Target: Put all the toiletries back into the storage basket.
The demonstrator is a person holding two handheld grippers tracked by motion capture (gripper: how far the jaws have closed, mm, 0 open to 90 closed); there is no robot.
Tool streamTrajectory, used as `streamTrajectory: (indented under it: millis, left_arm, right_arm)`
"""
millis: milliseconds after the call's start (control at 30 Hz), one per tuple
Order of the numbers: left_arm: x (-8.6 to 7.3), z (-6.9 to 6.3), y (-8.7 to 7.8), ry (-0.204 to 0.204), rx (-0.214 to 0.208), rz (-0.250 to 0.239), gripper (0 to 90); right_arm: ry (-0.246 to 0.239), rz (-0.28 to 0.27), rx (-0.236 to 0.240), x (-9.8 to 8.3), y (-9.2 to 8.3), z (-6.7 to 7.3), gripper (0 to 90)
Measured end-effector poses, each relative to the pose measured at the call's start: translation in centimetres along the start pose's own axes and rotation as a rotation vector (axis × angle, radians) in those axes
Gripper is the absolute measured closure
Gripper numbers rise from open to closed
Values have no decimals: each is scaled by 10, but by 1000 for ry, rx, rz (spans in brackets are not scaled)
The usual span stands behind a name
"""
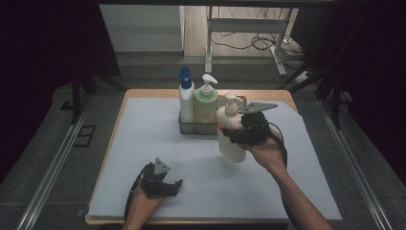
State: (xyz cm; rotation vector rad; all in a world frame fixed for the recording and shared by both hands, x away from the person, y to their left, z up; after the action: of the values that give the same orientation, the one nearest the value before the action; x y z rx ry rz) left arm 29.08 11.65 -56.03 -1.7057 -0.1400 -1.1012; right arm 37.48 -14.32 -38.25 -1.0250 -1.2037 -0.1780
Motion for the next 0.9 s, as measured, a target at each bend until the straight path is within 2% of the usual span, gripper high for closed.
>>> streamTrajectory:
  millis: [367,900]
  left_arm:
    - [0,0,0,-1,0,1,105]
    - [0,0,0,0,0,0,106]
  right_arm:
    - [25,-10,-47,14,-3,-19,372]
    - [72,-18,-105,30,9,-45,373]
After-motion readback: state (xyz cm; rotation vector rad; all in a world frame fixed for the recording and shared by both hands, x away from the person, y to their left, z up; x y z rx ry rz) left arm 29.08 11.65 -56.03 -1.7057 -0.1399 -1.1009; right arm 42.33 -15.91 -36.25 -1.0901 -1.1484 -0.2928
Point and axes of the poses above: each handheld gripper's, and its own axes: y roughly forward along the jaws, x roughly out of its top, z roughly to its left, the point moved 5 cm from there along y, roughly forward along the jaws, and after that the axes turned 3 degrees about -z, right-handed, at the moved point
